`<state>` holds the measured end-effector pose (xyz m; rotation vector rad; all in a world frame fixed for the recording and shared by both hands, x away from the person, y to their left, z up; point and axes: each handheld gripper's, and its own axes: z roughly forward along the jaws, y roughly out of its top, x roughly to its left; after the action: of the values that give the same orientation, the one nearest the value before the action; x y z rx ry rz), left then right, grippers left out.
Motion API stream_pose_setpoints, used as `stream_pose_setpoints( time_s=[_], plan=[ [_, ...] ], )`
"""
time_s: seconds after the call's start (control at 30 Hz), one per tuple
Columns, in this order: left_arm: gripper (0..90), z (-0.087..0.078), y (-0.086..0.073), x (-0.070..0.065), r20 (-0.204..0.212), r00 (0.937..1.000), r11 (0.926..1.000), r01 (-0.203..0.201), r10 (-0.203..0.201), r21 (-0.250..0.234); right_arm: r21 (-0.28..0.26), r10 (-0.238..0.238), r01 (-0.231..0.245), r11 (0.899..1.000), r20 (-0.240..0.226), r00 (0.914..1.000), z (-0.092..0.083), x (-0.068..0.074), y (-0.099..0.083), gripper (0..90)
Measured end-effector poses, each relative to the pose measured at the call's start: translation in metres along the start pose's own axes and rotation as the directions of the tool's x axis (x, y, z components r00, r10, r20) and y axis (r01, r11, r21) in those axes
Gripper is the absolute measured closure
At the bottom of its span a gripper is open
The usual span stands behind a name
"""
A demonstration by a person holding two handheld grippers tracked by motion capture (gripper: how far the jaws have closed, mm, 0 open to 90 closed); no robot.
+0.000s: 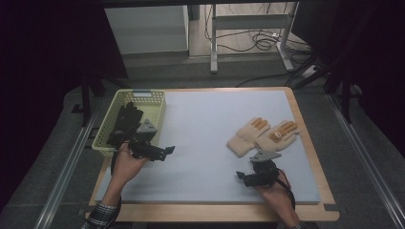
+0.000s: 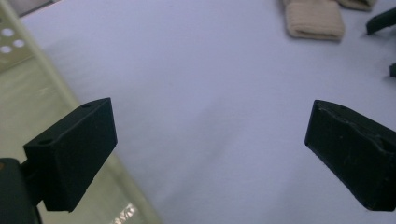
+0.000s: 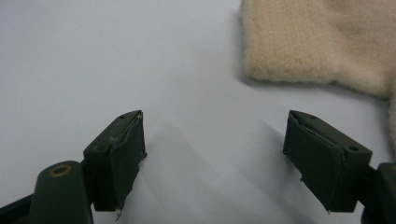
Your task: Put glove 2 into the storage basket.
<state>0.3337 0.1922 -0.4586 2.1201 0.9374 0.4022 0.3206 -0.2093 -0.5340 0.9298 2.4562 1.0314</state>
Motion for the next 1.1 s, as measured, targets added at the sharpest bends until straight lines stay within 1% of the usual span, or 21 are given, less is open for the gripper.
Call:
stream_pose_setpoints(
  time_s=[0.1, 0.2, 0.27, 0.4, 0.5, 0.53, 0.63, 0.7, 0.73, 0.8, 0.83, 0.9, 1.0, 1.1],
  plan=[
    [2.6, 0.005, -0.002, -0.013, 0.016, 0.9997, 0.9998, -0.02, 0.02, -0.006, 0.0, 0.001, -0.001, 1.0, 0.0, 1.0, 0.0, 0.0, 0.0, 20.4],
    [2.6, 0.012, -0.006, -0.027, 0.041, 0.9985, 0.9994, -0.034, 0.035, -0.01, -0.001, 0.0, 0.0, 1.0, 0.001, 1.0, 0.0, 0.0, 0.0, 20.4],
    [2.6, 0.018, -0.009, -0.036, 0.04, 0.9979, 0.9987, -0.05, 0.051, -0.01, 0.0, 0.0, 0.0, 1.0, 0.0, 1.0, 0.0, 0.0, 0.0, 20.4],
    [2.6, 0.032, -0.02, -0.051, 0.047, 0.9958, 0.9967, -0.08, 0.079, 0.017, 0.001, -0.001, 0.001, 1.0, 0.0, 1.0, 0.0, 0.0, 0.0, 20.4],
    [2.5, 0.041, -0.029, -0.057, 0.052, 0.9955, 0.9962, -0.081, 0.079, 0.032, 0.002, -0.001, 0.001, 1.0, 0.001, 1.0, 0.0, 0.0, 0.0, 20.4],
    [2.5, 0.045, -0.033, -0.059, 0.047, 0.9954, 0.9953, -0.085, 0.083, 0.045, 0.002, -0.001, 0.001, 1.0, 0.0, 1.0, 0.0, 0.0, 0.0, 20.4],
    [2.5, 0.052, -0.044, -0.06, 0.038, 0.9964, 0.9947, -0.078, 0.076, 0.067, 0.004, -0.002, 0.002, 1.0, -0.008, 1.0, 0.001, 0.0, 0.0, 17.8],
    [2.5, 0.056, -0.052, -0.058, 0.028, 0.9977, 0.9944, -0.065, 0.062, 0.083, 0.007, -0.002, 0.003, 1.0, -0.006, 1.0, 0.001, 0.0, 0.001, 17.6],
    [2.5, 0.057, -0.055, -0.057, 0.022, 0.9977, 0.993, -0.065, 0.064, 0.098, 0.008, -0.002, 0.002, 1.0, -0.006, 1.0, 0.001, 0.0, 0.001, 17.6],
    [2.5, 0.058, -0.06, -0.056, 0.004, 0.9982, 0.9926, -0.06, 0.06, 0.106, 0.01, -0.003, 0.003, 1.0, -0.005, 1.0, 0.001, 0.0, 0.001, 17.6],
    [2.6, 0.059, -0.062, -0.055, 0.002, 0.9985, 0.9928, -0.055, 0.055, 0.106, 0.011, -0.004, 0.004, 1.0, -0.005, 1.0, 0.001, 0.0, 0.001, 17.6],
    [2.3, 0.06, -0.066, -0.054, 0.013, 0.999, 0.9939, -0.043, 0.042, 0.102, 0.012, -0.005, 0.005, 1.0, -0.004, 1.0, 0.001, 0.001, 0.001, 17.6],
    [1.8, 0.061, -0.069, -0.049, 0.039, 0.9993, 0.9964, -0.005, 0.002, 0.084, 0.013, -0.004, 0.004, 1.0, -0.004, 1.0, 0.001, 0.001, 0.001, 17.6],
    [2.1, 0.061, -0.069, -0.05, 0.034, 0.9994, 0.9962, -0.012, 0.009, 0.086, 0.012, 0.0, 0.001, 1.0, -0.003, 1.0, 0.001, 0.001, 0.001, 17.7]
  ],
)
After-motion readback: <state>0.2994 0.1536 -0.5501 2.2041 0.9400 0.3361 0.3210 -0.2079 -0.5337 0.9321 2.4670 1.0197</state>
